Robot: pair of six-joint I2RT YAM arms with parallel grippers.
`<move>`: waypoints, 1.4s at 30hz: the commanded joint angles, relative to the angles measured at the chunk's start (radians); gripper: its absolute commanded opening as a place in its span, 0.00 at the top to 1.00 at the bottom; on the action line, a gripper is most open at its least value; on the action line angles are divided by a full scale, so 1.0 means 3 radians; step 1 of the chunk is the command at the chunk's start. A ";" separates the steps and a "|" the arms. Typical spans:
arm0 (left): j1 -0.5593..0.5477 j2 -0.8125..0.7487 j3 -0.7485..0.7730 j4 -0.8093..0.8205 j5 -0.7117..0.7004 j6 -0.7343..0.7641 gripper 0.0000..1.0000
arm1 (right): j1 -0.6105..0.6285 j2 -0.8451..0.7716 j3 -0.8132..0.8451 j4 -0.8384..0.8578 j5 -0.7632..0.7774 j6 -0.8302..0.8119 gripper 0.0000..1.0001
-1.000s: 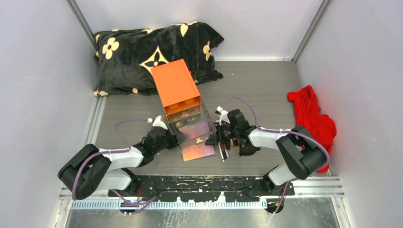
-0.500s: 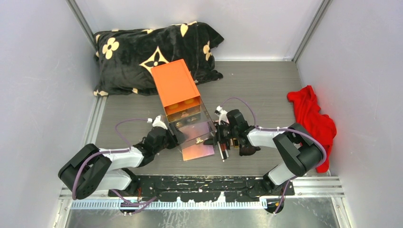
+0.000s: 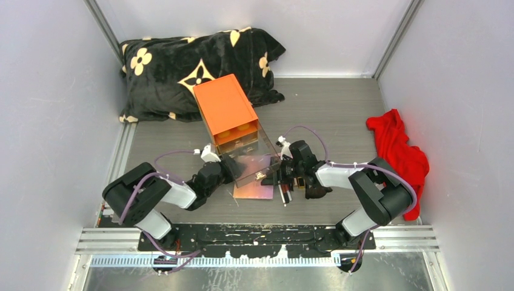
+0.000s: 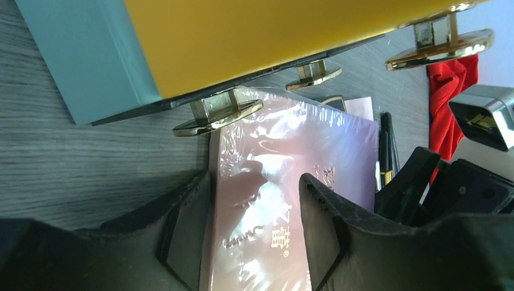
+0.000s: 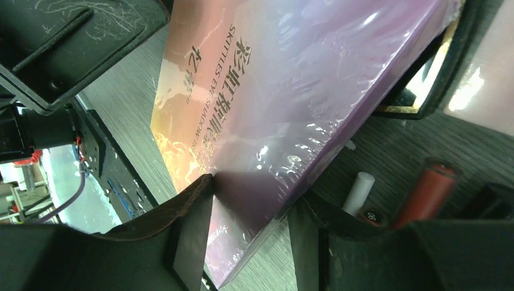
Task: Organize the makeup
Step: Pick up the makeup from the center of the board.
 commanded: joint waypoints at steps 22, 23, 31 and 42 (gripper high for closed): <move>-0.0237 -0.0145 0.0153 -0.0605 0.0379 0.0069 0.43 | 0.0194 -0.0160 0.0138 0.0468 -0.0101 0.0005 0.99; -0.0238 -0.0151 0.0154 -0.0605 0.0376 0.0074 0.43 | 0.0197 -0.0147 0.0132 0.0513 -0.0136 0.0038 0.99; -0.0239 -0.0376 0.0144 -0.0880 0.0309 0.0163 0.43 | 0.0198 -0.0383 0.0108 0.0254 0.0084 -0.0108 0.99; -0.0239 -0.0693 0.0070 -0.1179 0.0165 0.0251 0.42 | 0.0057 -0.0761 -0.0120 -0.0072 0.0629 -0.0245 0.99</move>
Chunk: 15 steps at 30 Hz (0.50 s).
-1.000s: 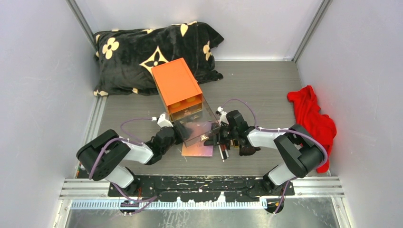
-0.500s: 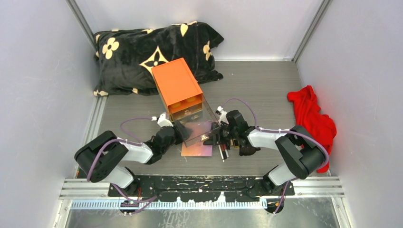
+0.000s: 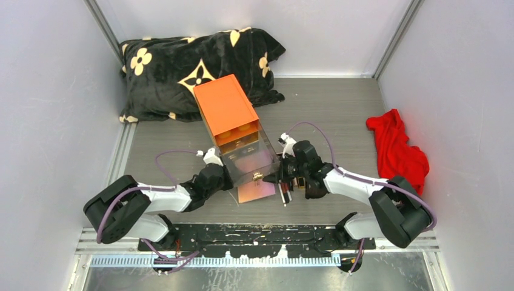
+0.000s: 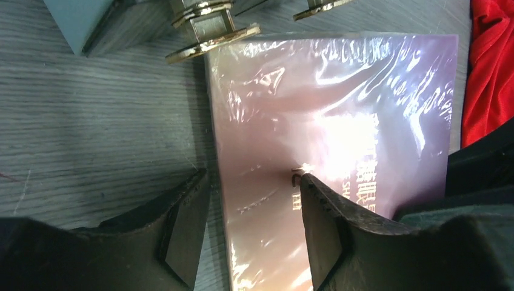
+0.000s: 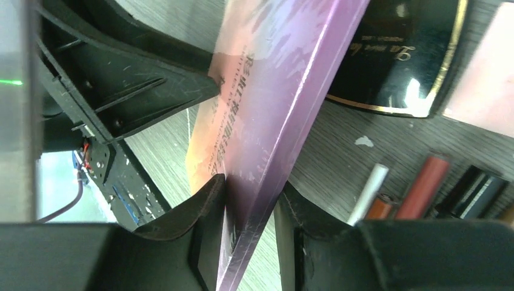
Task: Organize the makeup
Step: Pick up the makeup from the center of the board.
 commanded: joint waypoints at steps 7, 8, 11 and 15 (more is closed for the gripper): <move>-0.0049 -0.0177 -0.0056 -0.0201 0.0089 0.0171 0.42 | -0.0098 -0.0106 -0.0282 0.0268 0.0700 -0.0070 0.99; -0.0046 -0.0183 -0.0062 -0.0206 0.0088 0.0175 0.42 | -0.0102 -0.0111 -0.0310 0.0289 0.0758 -0.0045 0.99; -0.0047 -0.0208 -0.0078 -0.0241 0.0070 0.0179 0.42 | -0.0107 -0.0110 -0.0364 0.0295 0.0951 0.0020 0.99; -0.0046 -0.0266 -0.0102 -0.0316 0.0023 0.0193 0.42 | -0.0166 -0.0131 -0.0428 0.0374 0.1001 0.0072 0.99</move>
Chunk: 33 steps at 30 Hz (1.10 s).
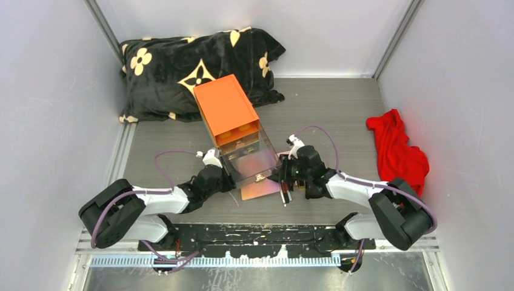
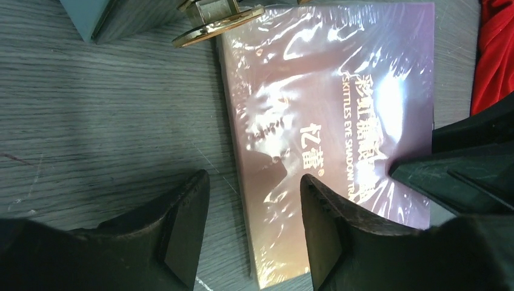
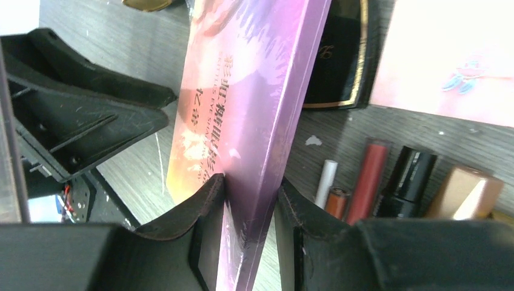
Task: Organize the makeup
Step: Pick up the makeup from the center of the board.
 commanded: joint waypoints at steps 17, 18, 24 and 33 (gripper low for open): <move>-0.0034 -0.0316 -0.0069 -0.0355 -0.0187 0.0186 0.42 | -0.0411 -0.0667 0.0173 -0.0618 0.0581 -0.0324 0.99; -0.0034 -0.0315 -0.0065 -0.0354 -0.0185 0.0186 0.42 | -0.0414 -0.0707 0.0230 -0.0708 0.0601 -0.0347 0.99; -0.0030 -0.0338 -0.0030 -0.0381 -0.0182 0.0208 0.42 | -0.0442 -0.0879 0.0461 -0.1026 0.0664 -0.0426 0.99; -0.0033 -0.0412 0.0003 -0.0484 -0.0210 0.0238 0.42 | -0.0455 -0.1024 0.0768 -0.1326 0.0689 -0.0522 0.99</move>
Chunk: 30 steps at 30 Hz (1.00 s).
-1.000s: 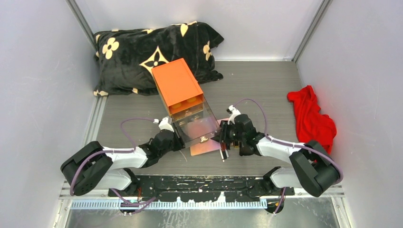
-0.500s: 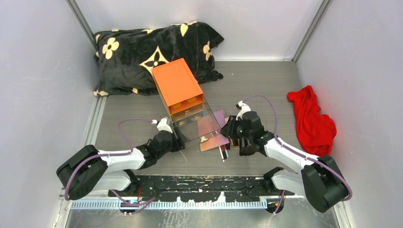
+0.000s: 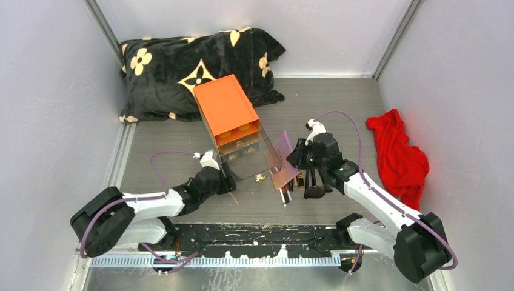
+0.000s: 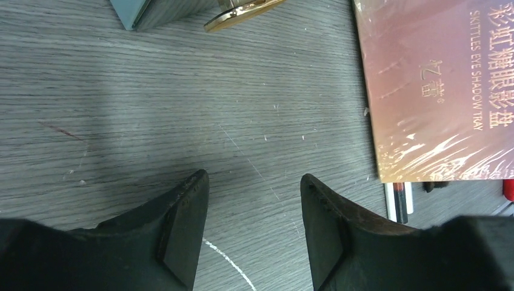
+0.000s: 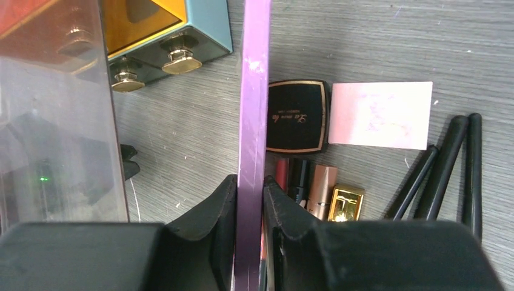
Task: Organize the makeup
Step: Pick up the makeup from the center of the board, then place the makeup in the drawer.
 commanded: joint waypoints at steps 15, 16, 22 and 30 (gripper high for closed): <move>-0.0013 -0.0336 0.0056 -0.0320 -0.0185 0.0113 0.42 | -0.0028 -0.0305 0.0660 -0.0317 0.0186 -0.0254 0.99; -0.0014 -0.0341 0.0061 -0.0328 -0.0187 0.0116 0.42 | -0.0025 -0.0302 0.0710 -0.0364 0.0225 -0.0269 0.99; -0.0011 -0.0319 0.0062 -0.0372 -0.0207 0.0109 0.42 | -0.0027 -0.0277 0.0939 -0.0552 0.0434 -0.0442 0.99; -0.0012 -0.0475 0.0102 -0.0627 -0.0314 0.0121 0.42 | -0.0026 -0.0202 0.1434 -0.0789 0.0576 -0.0640 0.99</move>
